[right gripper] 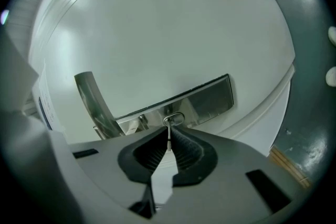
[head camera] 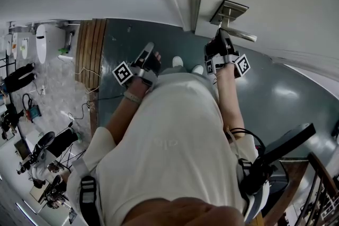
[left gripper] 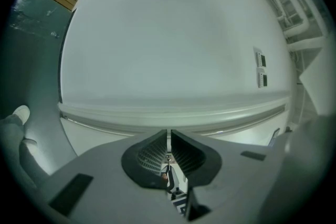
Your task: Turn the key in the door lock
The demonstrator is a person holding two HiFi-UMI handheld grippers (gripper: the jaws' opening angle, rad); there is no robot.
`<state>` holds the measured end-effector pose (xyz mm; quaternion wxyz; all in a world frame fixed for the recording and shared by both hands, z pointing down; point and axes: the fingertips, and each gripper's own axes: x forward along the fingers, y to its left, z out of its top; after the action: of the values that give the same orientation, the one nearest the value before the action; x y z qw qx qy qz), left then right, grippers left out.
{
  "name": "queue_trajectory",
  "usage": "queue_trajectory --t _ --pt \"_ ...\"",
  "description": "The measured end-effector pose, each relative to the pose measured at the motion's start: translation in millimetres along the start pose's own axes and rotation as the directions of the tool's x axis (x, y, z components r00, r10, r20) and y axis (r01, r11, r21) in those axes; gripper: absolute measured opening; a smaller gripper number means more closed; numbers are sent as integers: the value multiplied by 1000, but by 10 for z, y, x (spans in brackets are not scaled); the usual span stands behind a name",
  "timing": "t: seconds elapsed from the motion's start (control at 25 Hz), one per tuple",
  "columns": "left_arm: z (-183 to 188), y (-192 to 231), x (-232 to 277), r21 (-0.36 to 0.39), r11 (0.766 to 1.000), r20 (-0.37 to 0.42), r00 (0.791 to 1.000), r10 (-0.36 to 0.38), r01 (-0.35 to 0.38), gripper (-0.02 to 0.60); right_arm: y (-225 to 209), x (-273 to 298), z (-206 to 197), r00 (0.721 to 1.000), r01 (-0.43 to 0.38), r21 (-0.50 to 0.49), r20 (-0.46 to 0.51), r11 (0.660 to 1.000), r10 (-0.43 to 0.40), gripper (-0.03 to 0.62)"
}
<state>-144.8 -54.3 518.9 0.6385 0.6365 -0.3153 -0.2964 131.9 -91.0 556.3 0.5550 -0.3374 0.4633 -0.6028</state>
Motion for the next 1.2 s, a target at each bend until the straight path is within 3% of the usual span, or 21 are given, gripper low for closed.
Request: queue_trajectory --t 0.2,0.24,0.28,0.32,0.36,0.4,0.44,0.48,0.52,0.56,0.6,0.64,0.72,0.84,0.96,1.2 --pt "-13 15 41 -9 1000 1 1000 -8 8 11 52 -90 23 991 111 -212 -46 971 -123 43" --pt "-10 19 48 -16 1000 4 1000 -13 13 11 88 -144 29 986 136 -296 -54 946 -159 43" --pt "-9 27 56 -23 1000 6 1000 -17 17 11 135 -202 35 978 156 -416 -64 896 -200 43" --pt "-8 36 65 -32 999 10 1000 -22 22 11 186 -259 43 966 164 -577 -72 800 -249 43" --pt "-5 49 73 -39 999 12 1000 -26 27 11 233 -312 53 949 153 -755 -67 638 -307 44" --pt "1 64 80 -44 999 14 999 -30 31 11 268 -362 65 929 121 -907 -38 403 -367 43" --pt "6 81 85 -46 998 15 999 -33 34 11 296 -406 68 911 71 -990 14 124 -413 43" --pt "8 97 91 -47 998 14 999 -36 37 11 320 -435 54 897 10 -989 74 -148 -436 43" --pt "7 110 96 -50 998 12 999 -38 39 11 339 -446 19 890 -50 -929 125 -367 -438 43" --pt "5 123 102 -53 998 12 999 -39 40 11 345 -439 -32 887 -103 -847 159 -522 -433 43" --pt "4 137 108 -58 997 11 999 -40 40 11 326 -423 -87 884 -149 -767 179 -624 -431 43" --pt "3 150 115 -65 997 12 999 -40 40 11 284 -405 -136 880 -191 -696 191 -692 -435 43" --pt "-4 170 124 -73 997 14 999 -40 41 11 172 -370 -224 871 -267 -575 200 -774 -449 43" --pt "-17 174 111 -79 996 20 999 -41 43 11 17 -306 -322 867 -336 -419 211 -844 -451 44" --pt "-3 154 72 -80 996 31 999 -41 44 11 -34 -200 -334 863 -348 -329 253 -878 -437 43" --pt "59 135 -29 -82 996 55 998 -36 40 11 -41 -20 -289 875 -309 -289 286 -906 -390 44"
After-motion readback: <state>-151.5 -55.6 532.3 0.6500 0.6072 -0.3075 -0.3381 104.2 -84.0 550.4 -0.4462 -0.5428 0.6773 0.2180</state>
